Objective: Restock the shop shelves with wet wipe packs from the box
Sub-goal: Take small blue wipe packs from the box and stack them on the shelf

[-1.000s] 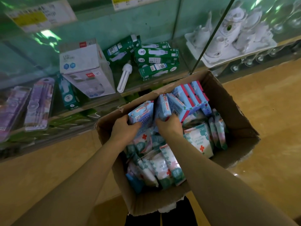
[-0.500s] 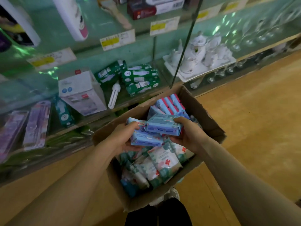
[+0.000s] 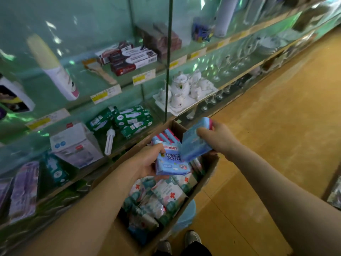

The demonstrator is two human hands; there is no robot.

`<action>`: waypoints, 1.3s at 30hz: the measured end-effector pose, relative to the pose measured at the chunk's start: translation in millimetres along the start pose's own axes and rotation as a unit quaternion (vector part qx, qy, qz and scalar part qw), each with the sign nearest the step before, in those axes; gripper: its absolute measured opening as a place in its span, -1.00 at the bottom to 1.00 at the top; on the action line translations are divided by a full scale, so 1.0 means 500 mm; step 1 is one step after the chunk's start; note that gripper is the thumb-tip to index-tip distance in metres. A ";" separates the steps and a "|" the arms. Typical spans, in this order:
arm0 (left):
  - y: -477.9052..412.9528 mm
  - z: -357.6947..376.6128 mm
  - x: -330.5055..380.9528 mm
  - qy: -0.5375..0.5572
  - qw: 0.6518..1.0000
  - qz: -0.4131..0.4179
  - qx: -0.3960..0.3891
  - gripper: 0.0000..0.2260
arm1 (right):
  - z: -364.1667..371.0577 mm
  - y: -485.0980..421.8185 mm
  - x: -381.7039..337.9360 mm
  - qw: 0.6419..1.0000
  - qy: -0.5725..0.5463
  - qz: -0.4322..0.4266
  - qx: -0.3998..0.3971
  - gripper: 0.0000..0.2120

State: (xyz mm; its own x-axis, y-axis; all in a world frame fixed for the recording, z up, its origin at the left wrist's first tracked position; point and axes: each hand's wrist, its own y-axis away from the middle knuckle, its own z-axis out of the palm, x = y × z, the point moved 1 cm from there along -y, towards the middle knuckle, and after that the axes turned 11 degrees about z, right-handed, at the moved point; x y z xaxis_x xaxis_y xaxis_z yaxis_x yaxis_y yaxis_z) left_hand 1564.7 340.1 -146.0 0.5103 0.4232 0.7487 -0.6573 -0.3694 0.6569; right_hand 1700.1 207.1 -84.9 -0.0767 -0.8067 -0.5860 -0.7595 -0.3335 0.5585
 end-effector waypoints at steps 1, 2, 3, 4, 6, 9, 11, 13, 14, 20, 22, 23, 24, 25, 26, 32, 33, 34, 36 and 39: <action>0.003 0.009 0.005 -0.007 1.000 0.013 0.001 -0.83 | -0.004 0.013 -0.016 0.994 0.097 -0.045 0.030 -0.56; 0.005 0.018 0.008 -0.014 1.000 0.023 -0.001 -0.83 | -0.002 0.027 -0.033 0.979 0.180 -0.077 0.050 -0.53; 0.008 0.024 0.008 -0.020 0.999 0.030 -0.004 -0.84 | 0.007 0.040 -0.048 0.965 0.236 -0.099 0.057 -0.50; 0.007 0.030 0.007 -0.019 0.999 0.036 -0.007 -0.86 | 0.019 0.048 -0.060 0.955 0.268 -0.115 0.054 -0.49; 0.006 0.036 -0.004 0.038 0.998 0.043 -0.011 -0.82 | 0.048 0.057 -0.075 0.949 0.281 -0.140 0.030 -0.56; 0.010 0.030 -0.012 0.126 0.990 0.056 -0.001 -0.75 | 0.063 0.058 -0.084 0.958 0.249 -0.139 -0.021 -0.61; 0.024 0.011 -0.009 0.196 0.978 0.064 -0.021 -0.74 | 0.056 0.051 -0.085 0.961 0.236 -0.140 -0.029 -0.59; 0.038 -0.006 0.000 0.246 0.964 0.077 -0.070 -0.65 | 0.051 0.043 -0.075 0.973 0.198 -0.117 -0.038 -0.45; 0.044 -0.011 0.005 0.256 0.959 0.085 -0.088 -0.63 | 0.050 0.041 -0.069 0.984 0.147 -0.082 -0.062 -0.36; 0.062 -0.036 0.029 0.272 0.948 0.086 -0.139 -0.36 | 0.063 0.020 -0.022 0.963 -0.091 -0.003 -0.255 -0.61; 0.062 -0.042 0.024 0.235 0.954 0.080 -0.169 -0.23 | 0.067 0.008 -0.014 0.966 -0.113 -0.029 -0.230 -0.59; 0.060 -0.042 0.019 0.199 0.962 0.091 -0.164 -0.25 | 0.070 0.005 -0.012 0.968 -0.119 -0.042 -0.218 -0.56; 0.061 -0.036 0.017 0.163 0.969 0.104 -0.154 -0.33 | 0.071 0.003 -0.011 0.969 -0.121 -0.056 -0.206 -0.54; 0.057 -0.030 0.013 0.126 0.976 0.125 -0.126 -0.38 | 0.073 0.004 -0.011 0.971 -0.117 -0.070 -0.197 -0.52; 0.052 -0.024 0.008 0.098 0.980 0.149 -0.090 -0.41 | 0.073 0.004 -0.012 0.971 -0.117 -0.083 -0.191 -0.51; 0.034 0.007 0.015 0.140 0.953 0.257 0.070 -0.63 | 0.090 0.014 0.002 0.951 -0.237 0.021 -0.196 -0.70; 0.034 0.014 0.020 0.143 0.950 0.268 0.071 -0.63 | 0.098 0.018 0.007 0.932 -0.276 0.063 -0.225 -0.68; 0.036 0.020 0.025 0.134 0.949 0.276 0.070 -0.60 | 0.109 0.017 0.012 0.913 -0.311 0.090 -0.248 -0.62; 0.038 0.028 0.037 0.087 0.957 0.270 0.059 -0.53 | 0.127 0.017 0.016 0.885 -0.368 0.098 -0.266 -0.55; 0.049 0.012 0.063 0.019 0.983 0.185 -0.004 -0.54 | 0.120 0.009 0.019 0.863 -0.423 0.085 -0.264 -0.48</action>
State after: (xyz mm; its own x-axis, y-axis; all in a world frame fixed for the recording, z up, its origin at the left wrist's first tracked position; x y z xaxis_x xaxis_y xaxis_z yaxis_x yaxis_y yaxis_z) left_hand 1567.8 339.4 -105.9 0.2142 0.2924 0.9320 -0.7980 -0.4979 0.3396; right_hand 1657.3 227.0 -123.3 -0.7712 -0.2957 -0.5637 -0.3080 -0.6017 0.7370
